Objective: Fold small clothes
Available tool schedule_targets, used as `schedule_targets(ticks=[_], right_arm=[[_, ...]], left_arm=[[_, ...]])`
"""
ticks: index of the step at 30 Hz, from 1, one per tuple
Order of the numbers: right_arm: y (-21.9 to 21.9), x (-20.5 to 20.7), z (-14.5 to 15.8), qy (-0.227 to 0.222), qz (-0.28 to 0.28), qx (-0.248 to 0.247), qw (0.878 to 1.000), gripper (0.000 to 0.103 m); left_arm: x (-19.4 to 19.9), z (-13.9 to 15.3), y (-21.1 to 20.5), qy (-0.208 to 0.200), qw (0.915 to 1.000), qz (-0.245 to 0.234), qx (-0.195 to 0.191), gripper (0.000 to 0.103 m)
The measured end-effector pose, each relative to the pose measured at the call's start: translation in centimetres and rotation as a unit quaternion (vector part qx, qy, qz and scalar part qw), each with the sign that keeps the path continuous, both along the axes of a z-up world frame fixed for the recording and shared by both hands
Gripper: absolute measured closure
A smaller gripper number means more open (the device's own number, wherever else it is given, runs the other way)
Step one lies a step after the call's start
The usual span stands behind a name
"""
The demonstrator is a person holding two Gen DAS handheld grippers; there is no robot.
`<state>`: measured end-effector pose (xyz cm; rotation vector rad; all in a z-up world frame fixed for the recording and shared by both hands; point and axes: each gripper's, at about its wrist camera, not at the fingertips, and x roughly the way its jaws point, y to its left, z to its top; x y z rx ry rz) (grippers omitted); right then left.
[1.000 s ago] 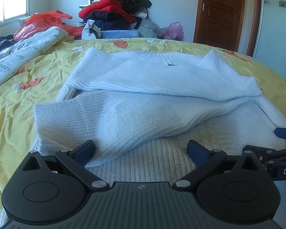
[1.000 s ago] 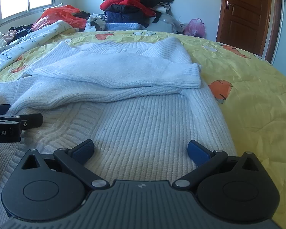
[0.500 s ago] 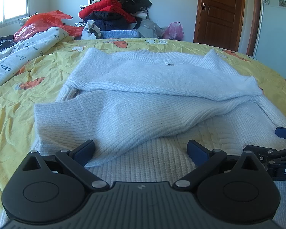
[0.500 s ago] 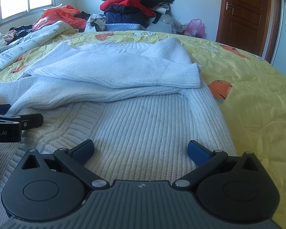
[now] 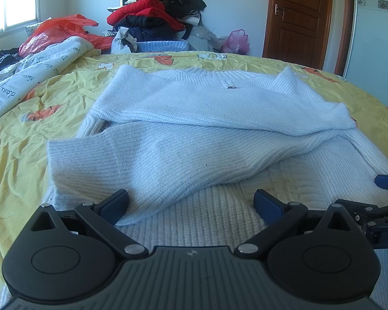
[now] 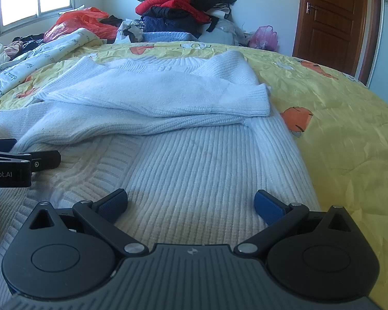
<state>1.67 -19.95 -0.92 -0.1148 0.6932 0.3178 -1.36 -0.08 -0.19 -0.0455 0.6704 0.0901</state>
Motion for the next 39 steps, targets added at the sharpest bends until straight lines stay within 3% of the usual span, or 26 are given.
schedule_targets(ticks=[6, 14, 37, 39], right_arm=[[0.0, 0.0, 0.0, 0.0, 0.0, 0.0, 1.0, 0.001], [0.0, 0.0, 0.0, 0.0, 0.0, 0.0, 1.0, 0.001], [-0.6, -1.9, -0.1, 0.002, 0.004, 0.001, 1.0, 0.001], [-0.6, -1.9, -0.1, 0.002, 0.004, 0.001, 1.0, 0.001]], left_arm=[[-1.2, 0.3, -0.2, -0.002, 1.0, 0.001, 0.004, 0.0], [-2.3, 0.0, 0.5, 0.006, 0.9994, 0.005, -0.032, 0.0], [-3.7, 0.0, -0.4, 0.008, 0.9998, 0.006, -0.018, 0.0], [-4.0, 0.1, -0.8, 0.013, 0.9999, -0.002, -0.002, 0.0]])
